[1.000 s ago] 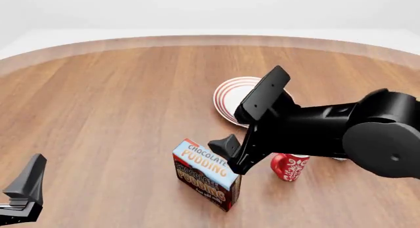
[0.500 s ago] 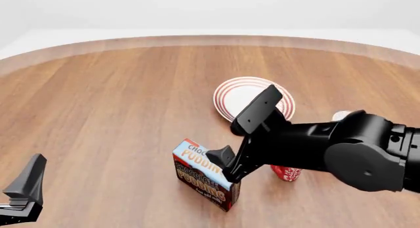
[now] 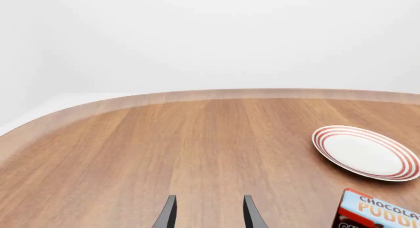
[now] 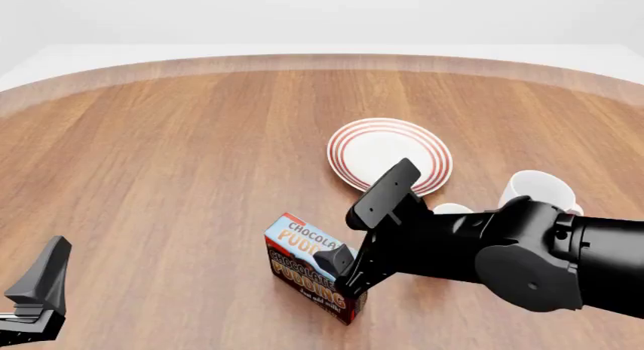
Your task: Put the chocolate pudding to the right of the plate.
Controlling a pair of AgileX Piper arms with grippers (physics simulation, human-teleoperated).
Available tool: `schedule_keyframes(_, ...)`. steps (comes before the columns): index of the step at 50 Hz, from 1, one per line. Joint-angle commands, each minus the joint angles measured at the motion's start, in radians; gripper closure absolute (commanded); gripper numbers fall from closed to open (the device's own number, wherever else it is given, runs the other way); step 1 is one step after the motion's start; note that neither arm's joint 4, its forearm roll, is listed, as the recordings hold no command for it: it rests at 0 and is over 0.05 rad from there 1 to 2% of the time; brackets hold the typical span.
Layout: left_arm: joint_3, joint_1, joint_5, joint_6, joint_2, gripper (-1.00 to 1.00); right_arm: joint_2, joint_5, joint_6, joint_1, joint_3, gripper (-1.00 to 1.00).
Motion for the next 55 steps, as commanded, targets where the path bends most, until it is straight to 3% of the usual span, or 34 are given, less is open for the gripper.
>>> schedule_keyframes(1,0.0,0.0,0.0,0.0,0.0,-1.0,0.041,-0.04,-0.003,-0.009,0.02,-1.0)
schedule_keyframes(25,0.0,0.0,0.0,0.0,0.0,-1.0,0.126,-0.114,0.042,0.026,0.056,-1.0)
schedule_keyframes(55,0.0,0.0,0.0,0.0,0.0,-1.0,0.239,-0.203,0.055,0.018,0.094,-1.0)
